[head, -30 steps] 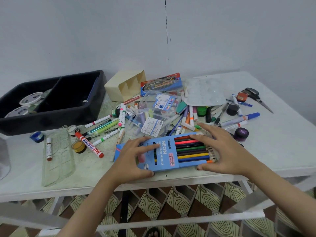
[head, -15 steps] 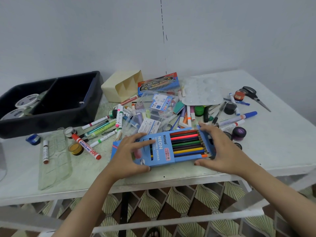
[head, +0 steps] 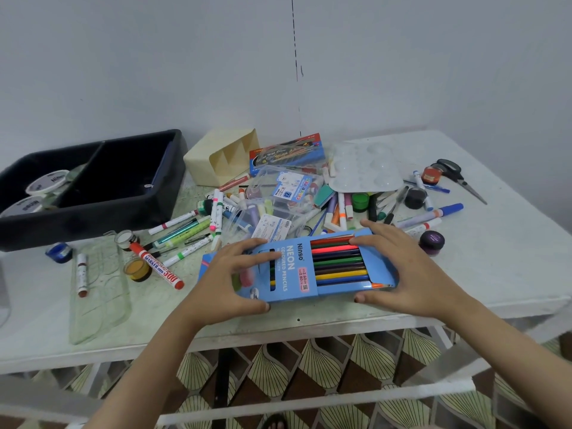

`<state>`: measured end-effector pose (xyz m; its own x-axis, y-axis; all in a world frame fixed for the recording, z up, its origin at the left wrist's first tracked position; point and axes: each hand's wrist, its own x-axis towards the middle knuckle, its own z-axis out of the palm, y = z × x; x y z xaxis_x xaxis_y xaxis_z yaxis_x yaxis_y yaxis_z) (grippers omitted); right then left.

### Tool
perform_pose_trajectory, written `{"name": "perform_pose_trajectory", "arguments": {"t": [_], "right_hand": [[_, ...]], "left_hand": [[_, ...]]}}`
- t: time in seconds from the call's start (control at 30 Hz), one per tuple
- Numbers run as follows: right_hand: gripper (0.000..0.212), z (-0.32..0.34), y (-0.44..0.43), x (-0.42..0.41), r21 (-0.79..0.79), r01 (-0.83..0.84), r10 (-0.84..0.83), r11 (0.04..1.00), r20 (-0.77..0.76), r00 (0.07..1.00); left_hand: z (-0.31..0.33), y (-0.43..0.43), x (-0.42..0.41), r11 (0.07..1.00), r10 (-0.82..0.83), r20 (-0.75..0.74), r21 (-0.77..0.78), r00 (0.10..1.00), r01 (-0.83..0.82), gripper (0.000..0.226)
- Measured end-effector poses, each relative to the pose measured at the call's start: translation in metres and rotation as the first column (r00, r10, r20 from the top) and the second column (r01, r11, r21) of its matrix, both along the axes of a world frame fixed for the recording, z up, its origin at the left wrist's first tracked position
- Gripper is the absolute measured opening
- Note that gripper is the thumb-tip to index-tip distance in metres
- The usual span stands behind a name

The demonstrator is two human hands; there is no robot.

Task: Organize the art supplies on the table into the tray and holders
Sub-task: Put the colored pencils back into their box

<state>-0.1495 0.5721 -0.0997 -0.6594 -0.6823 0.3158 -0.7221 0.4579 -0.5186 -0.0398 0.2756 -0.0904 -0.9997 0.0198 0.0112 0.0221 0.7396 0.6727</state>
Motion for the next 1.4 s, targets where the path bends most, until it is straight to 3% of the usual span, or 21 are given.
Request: {"name": "perform_pose_trajectory", "arguments": {"t": [0.27,0.43,0.53,0.8,1.4], "right_hand": [[0.089,0.0,-0.012,0.012,0.119,-0.059,0.071,0.991,-0.102,0.992],[0.064,0.003,-0.002,0.019,-0.069,-0.088,0.093,0.994,0.079,0.992],[0.055,0.006,0.001,0.018,-0.033,-0.099,0.101,0.994,0.041,0.994],[0.066,0.011,0.003,0.015,0.115,-0.133,0.134,0.984,-0.002,0.991],[0.067,-0.008,-0.006,0.044,0.044,-0.137,0.14,0.99,-0.08,0.987]], "left_hand": [[0.002,0.007,0.004,0.999,-0.017,0.009,0.031,1.0,0.017,0.077],[0.003,0.001,0.014,0.999,-0.008,0.012,0.038,1.0,0.008,0.076],[0.006,-0.002,0.017,0.999,0.008,0.008,0.034,1.0,-0.008,0.075],[0.009,-0.004,0.024,1.0,-0.011,0.03,0.011,0.999,0.01,0.073],[-0.002,0.02,0.034,0.995,-0.087,0.049,0.053,0.995,0.084,0.076]]}}
